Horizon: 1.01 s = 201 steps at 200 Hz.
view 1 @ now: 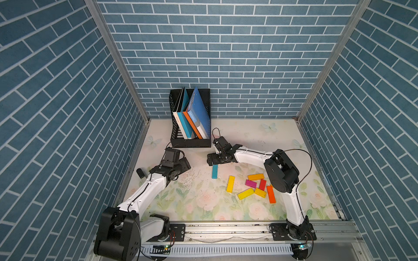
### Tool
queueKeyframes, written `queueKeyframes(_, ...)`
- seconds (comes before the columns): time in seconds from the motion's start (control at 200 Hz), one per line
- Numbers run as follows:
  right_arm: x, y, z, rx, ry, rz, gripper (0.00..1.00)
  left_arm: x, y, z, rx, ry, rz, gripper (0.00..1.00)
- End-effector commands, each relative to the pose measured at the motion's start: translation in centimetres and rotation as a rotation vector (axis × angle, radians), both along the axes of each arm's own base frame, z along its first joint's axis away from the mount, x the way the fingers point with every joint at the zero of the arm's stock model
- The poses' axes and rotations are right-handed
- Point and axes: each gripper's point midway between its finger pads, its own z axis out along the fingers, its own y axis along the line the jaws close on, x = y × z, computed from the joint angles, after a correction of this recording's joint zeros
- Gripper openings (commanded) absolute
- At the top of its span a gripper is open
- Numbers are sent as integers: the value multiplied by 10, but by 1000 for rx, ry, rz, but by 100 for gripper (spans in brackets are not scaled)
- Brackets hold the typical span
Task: Assemble the letter h with building blocks
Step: Pick up the building block from the center of the board.
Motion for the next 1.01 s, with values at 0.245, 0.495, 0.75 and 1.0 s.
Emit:
queueKeyframes(0.245,-2,35,13,143,57,38,89,8,1,6,5,-25,5,73)
queueKeyframes(0.495,9,39,33,148,-8,45,88,11,-1,3,0,-17,-1,73)
queueKeyframes(0.75,28,1,5,-149,-57,24,92,9,-2,-6,2,5,-7,73)
queueKeyframes(1.0,21,16,-24,-153,0,-2,82,10,-2,-8,1,10,-7,73)
